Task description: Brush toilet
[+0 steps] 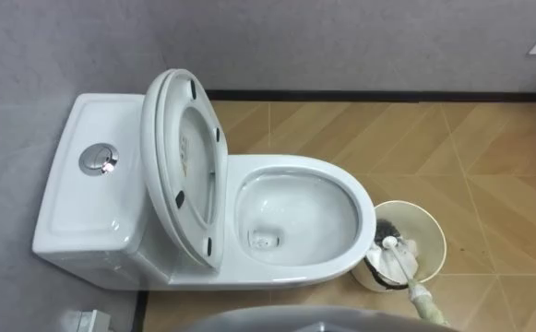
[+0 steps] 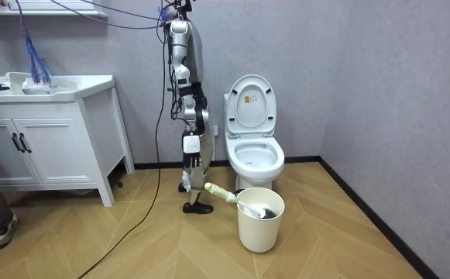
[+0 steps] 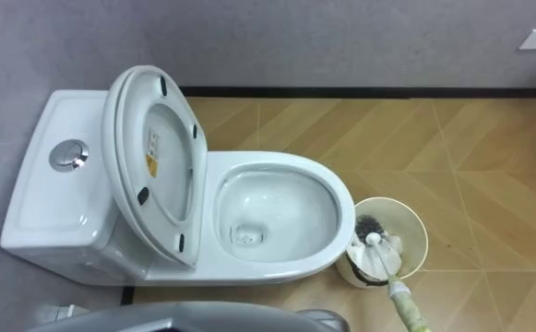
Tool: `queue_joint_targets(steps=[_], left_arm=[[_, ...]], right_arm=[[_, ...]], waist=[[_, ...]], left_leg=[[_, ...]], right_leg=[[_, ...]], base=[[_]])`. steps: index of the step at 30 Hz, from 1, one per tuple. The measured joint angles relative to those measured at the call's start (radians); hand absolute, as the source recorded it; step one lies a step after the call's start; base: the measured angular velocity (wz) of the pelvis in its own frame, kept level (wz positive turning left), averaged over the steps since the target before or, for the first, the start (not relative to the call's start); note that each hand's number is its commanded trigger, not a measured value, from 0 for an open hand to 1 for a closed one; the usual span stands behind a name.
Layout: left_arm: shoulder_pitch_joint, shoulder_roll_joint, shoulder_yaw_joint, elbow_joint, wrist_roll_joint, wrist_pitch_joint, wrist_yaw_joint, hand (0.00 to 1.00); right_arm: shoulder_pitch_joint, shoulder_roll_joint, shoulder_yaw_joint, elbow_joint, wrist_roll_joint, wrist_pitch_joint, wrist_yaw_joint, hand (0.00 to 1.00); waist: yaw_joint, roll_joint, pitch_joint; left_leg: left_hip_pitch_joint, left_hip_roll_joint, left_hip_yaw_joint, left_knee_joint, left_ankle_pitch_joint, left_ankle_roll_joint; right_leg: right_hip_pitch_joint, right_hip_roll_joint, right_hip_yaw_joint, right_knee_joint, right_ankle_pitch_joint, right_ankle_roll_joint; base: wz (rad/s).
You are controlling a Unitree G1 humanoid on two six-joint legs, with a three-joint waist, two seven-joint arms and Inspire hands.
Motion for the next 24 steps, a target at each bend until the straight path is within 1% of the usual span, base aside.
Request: queue_joint_targets(steps=[8, 11, 12, 15, 17, 19, 21, 24], left_arm=[[-0.001, -0.001, -0.001, 0.002, -0.001, -0.003, 0.003, 0.00], [0.001, -0.003, -0.001, 0.002, -0.001, 0.002, 0.011, 0.00], [0.002, -0.003, -0.001, 0.001, 0.000, 0.004, 0.019, 0.00], [0.002, -0.002, -0.001, 0.000, 0.000, 0.009, 0.023, 0.00], [0.004, -0.001, 0.002, 0.000, 0.001, 0.011, 0.024, 0.00], [0.003, -0.002, 0.004, 0.000, 0.001, 0.009, 0.025, 0.00], [0.003, -0.002, 0.004, 0.000, 0.000, 0.008, 0.031, 0.00], [0.002, -0.003, 0.004, 0.000, 0.000, 0.002, 0.043, 0.00]], right_arm=[[0.000, 0.000, -0.001, 0.009, -0.002, 0.002, -0.004, 0.00], [0.001, 0.000, -0.001, 0.007, 0.020, 0.002, -0.035, 0.00], [0.000, 0.000, -0.003, 0.004, 0.041, 0.002, -0.049, 0.00], [0.000, -0.001, -0.031, -0.013, 0.070, 0.002, -0.097, 0.00], [0.001, -0.001, -0.060, -0.033, 0.093, 0.001, -0.123, 0.00], [-0.006, -0.001, -0.106, -0.047, 0.128, -0.009, -0.168, 0.00], [-0.009, -0.001, -0.131, -0.061, 0.166, -0.019, -0.200, 0.00], [-0.010, -0.001, -0.164, -0.083, 0.238, -0.050, -0.246, 0.00]], waist=[[0.001, -0.001, 0.0001], [0.003, 0.000, 0.0001], [0.004, 0.002, -0.0001], [0.002, 0.020, -0.0010], [0.001, 0.023, -0.0017], [0.000, 0.026, -0.0011], [-0.002, 0.026, -0.0009], [-0.003, 0.027, -0.0008]], left_leg=[[-0.002, 0.001, 0.001, -0.003, 0.000, 0.000], [-0.002, 0.001, 0.001, -0.006, 0.000, 0.000], [-0.003, 0.003, 0.000, -0.010, -0.001, 0.001], [-0.002, 0.013, -0.003, -0.023, -0.017, 0.005], [-0.002, 0.013, -0.002, -0.021, -0.017, 0.005], [-0.002, 0.013, 0.001, -0.021, -0.017, 0.005], [-0.003, 0.013, 0.001, -0.020, -0.017, 0.005], [-0.004, 0.013, 0.002, -0.018, -0.017, 0.005]], right_leg=[[-0.006, 0.001, 0.001, 0.002, 0.003, 0.000], [-0.007, 0.002, 0.001, 0.000, 0.004, 0.000], [-0.009, 0.004, 0.001, 0.000, 0.004, 0.000], [-0.017, 0.016, 0.003, 0.002, 0.006, -0.002], [-0.017, 0.017, 0.006, 0.004, 0.007, -0.002], [-0.022, 0.018, 0.011, 0.016, 0.006, -0.002], [-0.022, 0.019, 0.013, 0.014, 0.006, -0.003], [-0.022, 0.019, 0.015, 0.013, 0.006, -0.003]], base=[[0.00], [0.00], [0.00], [-0.02], [-0.06], [-0.05], [-0.02], [0.00]])
